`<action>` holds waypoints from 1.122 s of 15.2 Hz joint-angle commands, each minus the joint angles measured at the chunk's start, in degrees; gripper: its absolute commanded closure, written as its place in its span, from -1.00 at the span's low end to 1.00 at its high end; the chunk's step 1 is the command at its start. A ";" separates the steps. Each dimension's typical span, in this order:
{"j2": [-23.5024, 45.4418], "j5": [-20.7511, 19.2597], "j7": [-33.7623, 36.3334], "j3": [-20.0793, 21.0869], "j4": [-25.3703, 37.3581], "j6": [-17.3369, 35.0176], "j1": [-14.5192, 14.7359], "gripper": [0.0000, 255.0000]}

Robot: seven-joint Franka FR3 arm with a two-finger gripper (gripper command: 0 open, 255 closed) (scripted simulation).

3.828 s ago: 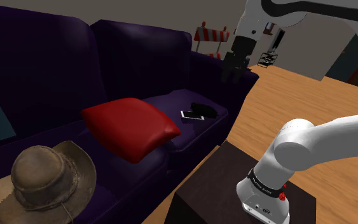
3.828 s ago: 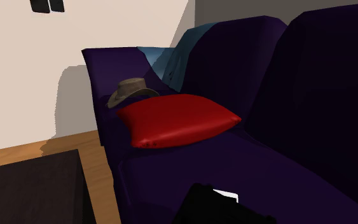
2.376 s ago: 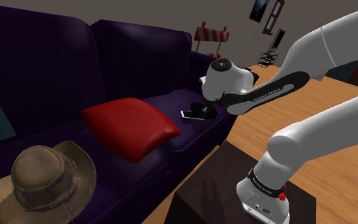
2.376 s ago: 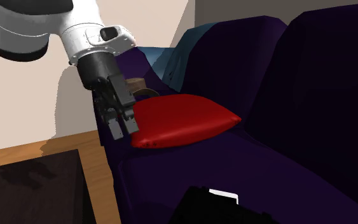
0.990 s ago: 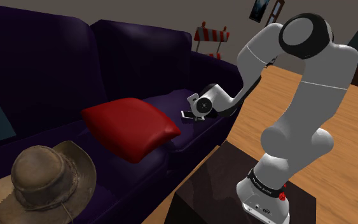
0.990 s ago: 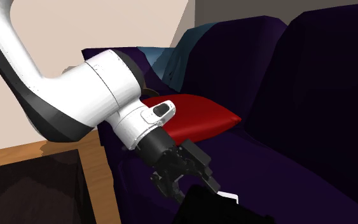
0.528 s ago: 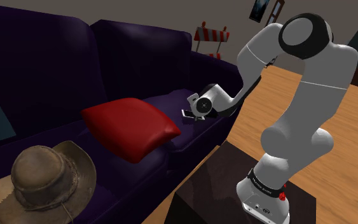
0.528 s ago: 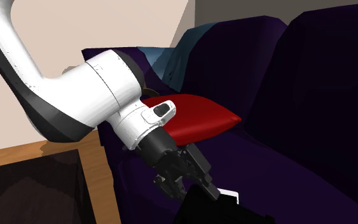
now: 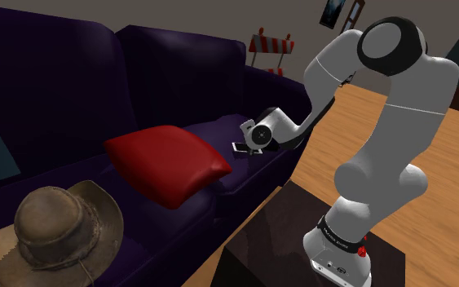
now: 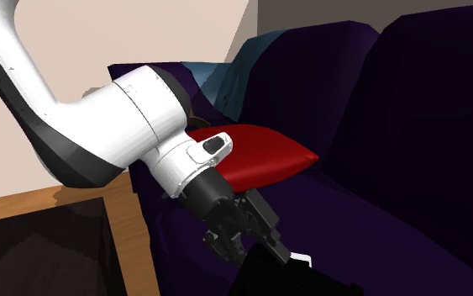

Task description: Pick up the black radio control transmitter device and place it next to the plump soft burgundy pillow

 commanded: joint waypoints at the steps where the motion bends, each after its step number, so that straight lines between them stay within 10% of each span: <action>1: 0.03 0.04 0.00 -0.03 -0.03 0.02 -0.03 1.00; 17: -14.23 12.15 -13.08 -0.12 -2.62 8.41 -1.21 1.00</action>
